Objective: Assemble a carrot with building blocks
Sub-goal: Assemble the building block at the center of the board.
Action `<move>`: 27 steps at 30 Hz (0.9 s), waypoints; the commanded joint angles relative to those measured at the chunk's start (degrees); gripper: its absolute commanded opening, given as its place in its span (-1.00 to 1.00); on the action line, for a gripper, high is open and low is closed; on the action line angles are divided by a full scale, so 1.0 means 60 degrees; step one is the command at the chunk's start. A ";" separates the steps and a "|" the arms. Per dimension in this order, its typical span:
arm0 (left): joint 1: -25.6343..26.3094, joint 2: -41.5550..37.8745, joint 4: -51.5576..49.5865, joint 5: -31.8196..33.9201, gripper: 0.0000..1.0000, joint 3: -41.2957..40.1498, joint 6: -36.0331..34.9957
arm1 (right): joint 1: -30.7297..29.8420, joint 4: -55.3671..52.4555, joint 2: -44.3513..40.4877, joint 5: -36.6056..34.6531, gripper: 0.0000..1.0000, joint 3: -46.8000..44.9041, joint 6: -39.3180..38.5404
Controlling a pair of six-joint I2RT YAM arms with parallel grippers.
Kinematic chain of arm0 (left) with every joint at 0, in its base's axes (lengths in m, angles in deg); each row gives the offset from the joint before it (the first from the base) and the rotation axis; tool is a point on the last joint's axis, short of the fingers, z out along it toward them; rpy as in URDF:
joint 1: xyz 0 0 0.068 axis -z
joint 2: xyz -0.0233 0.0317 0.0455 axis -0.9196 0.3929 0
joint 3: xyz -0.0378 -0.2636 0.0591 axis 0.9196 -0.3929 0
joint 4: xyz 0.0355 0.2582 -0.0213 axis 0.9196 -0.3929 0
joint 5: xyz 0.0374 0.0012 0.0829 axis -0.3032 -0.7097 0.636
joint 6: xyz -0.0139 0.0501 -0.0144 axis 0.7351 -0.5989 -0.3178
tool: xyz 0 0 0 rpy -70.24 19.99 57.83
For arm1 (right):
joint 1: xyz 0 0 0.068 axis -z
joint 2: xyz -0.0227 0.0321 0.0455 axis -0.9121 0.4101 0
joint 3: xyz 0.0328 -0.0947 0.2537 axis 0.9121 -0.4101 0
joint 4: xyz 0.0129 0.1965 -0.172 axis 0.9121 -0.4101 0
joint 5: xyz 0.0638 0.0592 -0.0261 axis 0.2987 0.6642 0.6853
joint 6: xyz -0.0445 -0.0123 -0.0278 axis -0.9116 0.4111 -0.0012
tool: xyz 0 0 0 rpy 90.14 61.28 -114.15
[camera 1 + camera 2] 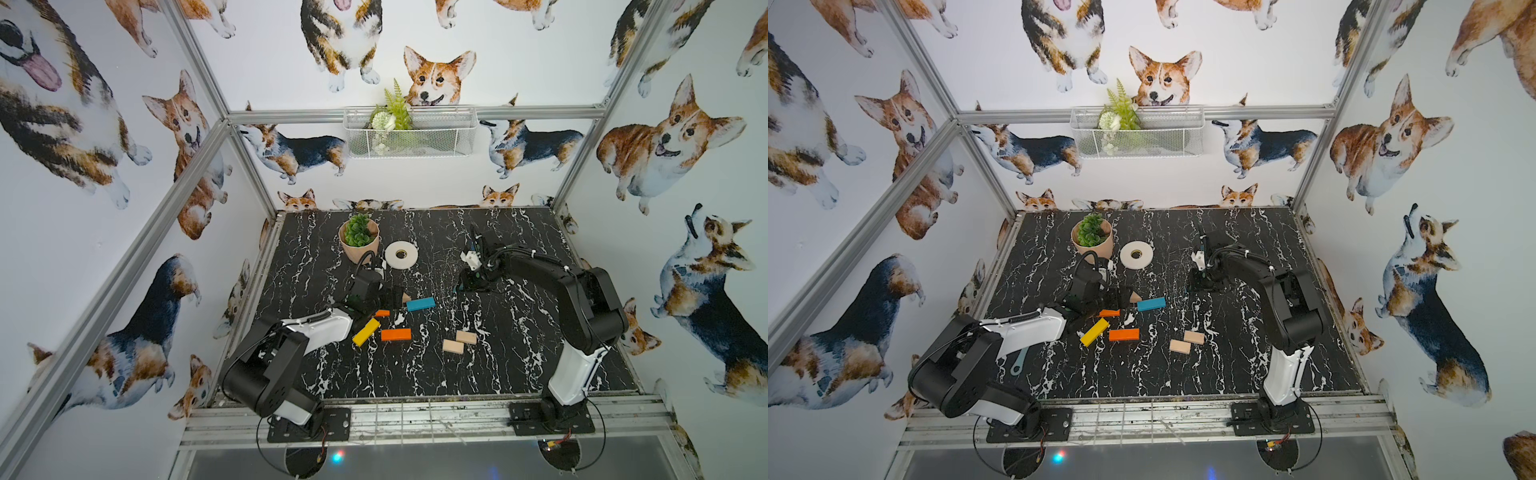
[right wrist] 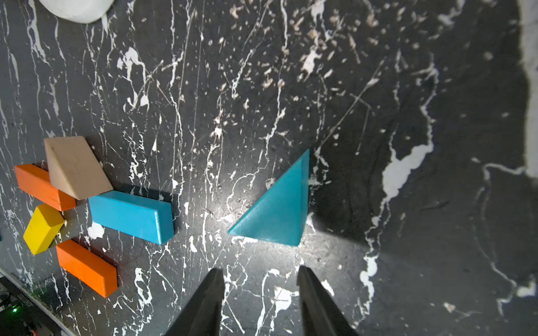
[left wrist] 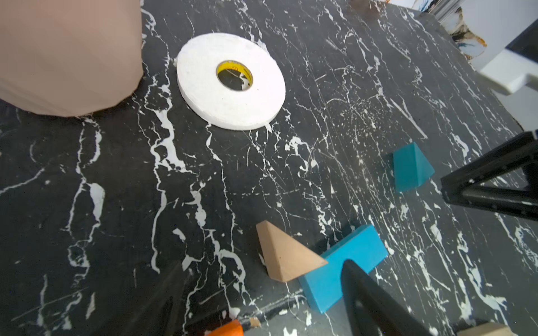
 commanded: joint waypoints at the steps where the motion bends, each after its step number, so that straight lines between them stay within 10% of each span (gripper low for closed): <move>1: -0.0011 -0.0094 -0.0234 -0.0337 0.75 0.0122 0.0058 | -0.0017 0.0134 -0.0195 -0.0407 -0.06 0.0060 -0.0391; 27: 0.0267 0.1692 0.0902 -0.1760 0.57 0.0462 0.0681 | -0.0093 0.1812 0.0479 0.0874 -0.08 -0.0444 -0.0053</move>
